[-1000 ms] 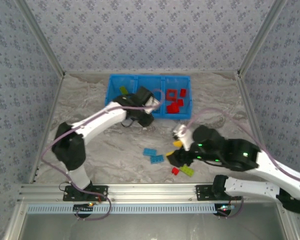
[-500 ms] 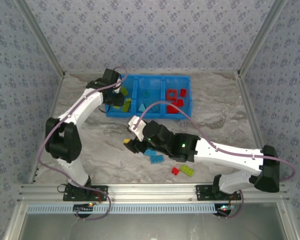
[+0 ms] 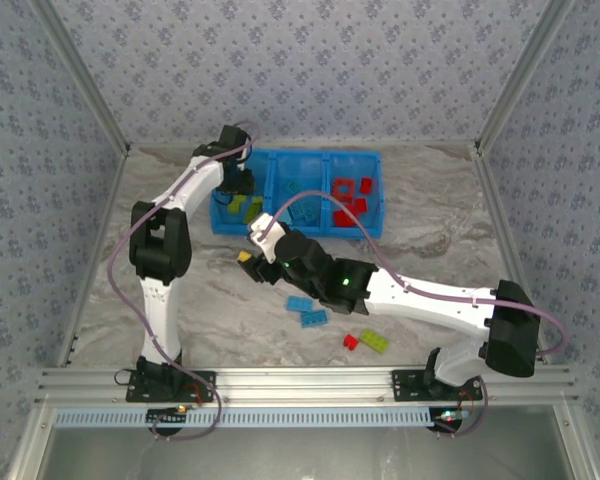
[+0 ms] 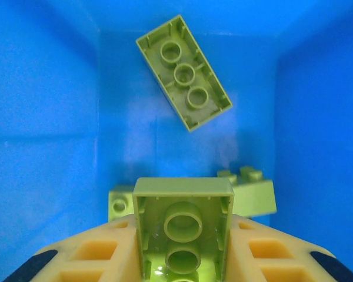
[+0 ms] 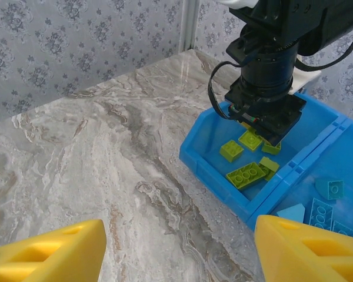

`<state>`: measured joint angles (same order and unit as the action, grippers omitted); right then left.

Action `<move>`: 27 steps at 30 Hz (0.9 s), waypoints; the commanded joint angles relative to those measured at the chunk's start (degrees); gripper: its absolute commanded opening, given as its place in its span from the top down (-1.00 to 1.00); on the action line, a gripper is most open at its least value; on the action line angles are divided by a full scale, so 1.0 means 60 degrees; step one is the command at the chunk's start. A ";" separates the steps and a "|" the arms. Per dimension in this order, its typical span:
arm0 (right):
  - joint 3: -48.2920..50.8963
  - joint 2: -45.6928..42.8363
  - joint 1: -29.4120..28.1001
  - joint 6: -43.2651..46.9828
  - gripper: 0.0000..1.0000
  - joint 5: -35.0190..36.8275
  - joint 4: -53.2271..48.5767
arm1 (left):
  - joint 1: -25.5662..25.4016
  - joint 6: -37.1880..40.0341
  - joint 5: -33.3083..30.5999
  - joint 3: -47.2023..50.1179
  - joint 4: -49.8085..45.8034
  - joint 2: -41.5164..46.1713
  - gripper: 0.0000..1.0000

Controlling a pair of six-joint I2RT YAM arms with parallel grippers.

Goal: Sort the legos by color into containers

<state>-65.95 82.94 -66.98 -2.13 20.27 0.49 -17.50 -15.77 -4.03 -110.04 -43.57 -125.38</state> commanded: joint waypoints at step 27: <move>0.1576 -0.2986 -0.0043 -0.4881 -0.39 0.0001 -0.7969 | -0.0999 -0.1434 0.0712 0.2892 0.0262 0.5310 -0.24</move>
<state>-58.11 65.91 -66.81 -25.47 22.92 -37.28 -19.92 -21.61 -1.65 -96.84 -42.35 -103.96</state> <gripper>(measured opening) 0.698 0.612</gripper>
